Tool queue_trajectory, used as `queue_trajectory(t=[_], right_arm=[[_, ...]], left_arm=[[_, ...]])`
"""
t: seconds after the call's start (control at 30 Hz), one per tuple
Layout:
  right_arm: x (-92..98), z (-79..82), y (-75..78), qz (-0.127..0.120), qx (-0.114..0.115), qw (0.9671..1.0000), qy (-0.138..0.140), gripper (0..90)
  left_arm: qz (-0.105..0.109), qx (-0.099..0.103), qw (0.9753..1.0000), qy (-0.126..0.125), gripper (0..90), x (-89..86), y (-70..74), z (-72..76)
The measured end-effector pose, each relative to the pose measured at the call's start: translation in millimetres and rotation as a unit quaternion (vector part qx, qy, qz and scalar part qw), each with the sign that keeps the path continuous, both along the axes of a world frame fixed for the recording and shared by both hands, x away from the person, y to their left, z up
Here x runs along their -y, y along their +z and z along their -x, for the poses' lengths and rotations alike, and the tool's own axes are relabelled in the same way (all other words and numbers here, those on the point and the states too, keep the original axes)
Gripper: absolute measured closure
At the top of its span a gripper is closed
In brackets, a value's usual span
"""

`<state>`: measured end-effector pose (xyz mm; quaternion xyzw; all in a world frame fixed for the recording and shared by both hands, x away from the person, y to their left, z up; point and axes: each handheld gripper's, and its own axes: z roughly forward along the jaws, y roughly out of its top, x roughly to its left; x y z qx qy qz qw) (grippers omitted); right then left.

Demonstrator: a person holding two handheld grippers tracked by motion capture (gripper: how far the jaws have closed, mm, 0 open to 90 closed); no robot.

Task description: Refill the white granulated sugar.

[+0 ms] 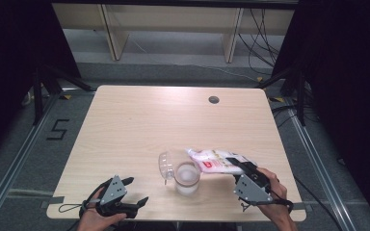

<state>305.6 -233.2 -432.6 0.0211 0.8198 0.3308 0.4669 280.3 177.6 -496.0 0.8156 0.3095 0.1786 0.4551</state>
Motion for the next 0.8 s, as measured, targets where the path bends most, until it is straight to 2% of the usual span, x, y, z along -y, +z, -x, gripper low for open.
queue_trajectory(t=[0.03, 0.07, 0.2, 0.3, 0.37, 0.4, 0.47, 0.57, 0.67, 0.77, 0.8], right_arm=[[0.4, -4.0, -1.5, -0.017, -0.007, 0.9998, -0.002, 78.0], [0.6, -7.2, -1.5, -0.021, -0.008, 0.9997, 0.004, 78.1], [2.3, -20.7, -6.0, -0.067, -0.036, 0.9971, 0.001, 78.9], [3.4, -29.7, -11.3, -0.109, -0.065, 0.9919, -0.002, 79.7], [3.5, -36.2, -14.6, -0.114, -0.071, 0.9909, -0.005, 80.4], [3.0, -38.3, -16.6, -0.121, -0.078, 0.9896, -0.008, 80.7], [2.4, -44.3, -19.2, -0.131, -0.086, 0.9876, -0.007, 80.7], [0.6, -52.2, -23.3, -0.145, -0.095, 0.9847, -0.014, 80.9], [0.1, -58.3, -26.8, -0.169, -0.107, 0.9798, -0.013, 81.0], [1.0, -66.2, -32.0, -0.201, -0.115, 0.9727, -0.014, 81.0], [0.8, -67.4, -33.5, -0.206, -0.125, 0.9704, -0.014, 81.1]], left_arm=[[0.000, 0.000, 1.0000, 0.000, 17.8, 0.0, 0.0, 0.0], [0.001, 0.000, 1.0000, 0.001, 17.8, 0.1, -0.1, 0.0], [0.001, 0.000, 1.0000, 0.001, 17.8, 0.0, -0.2, 0.0], [-0.007, 0.003, 1.0000, -0.003, 17.8, -0.4, 0.0, -0.5], [0.007, -0.002, 1.0000, 0.003, 17.8, 1.9, -0.6, 1.1], [-0.011, 0.009, 0.9999, -0.009, 17.8, -0.3, 0.8, -0.4], [-0.001, 0.002, 1.0000, 0.000, 17.8, 0.9, -0.1, 0.6], [-0.001, -0.001, 1.0000, -0.002, 17.8, 0.3, -0.1, 0.6], [-0.003, -0.002, 1.0000, 0.000, 17.8, 0.4, 0.0, 0.9], [-0.003, -0.002, 1.0000, 0.000, 17.8, 0.5, 0.0, 1.0], [-0.003, -0.002, 1.0000, 0.000, 17.8, 0.4, 0.0, 1.1]])
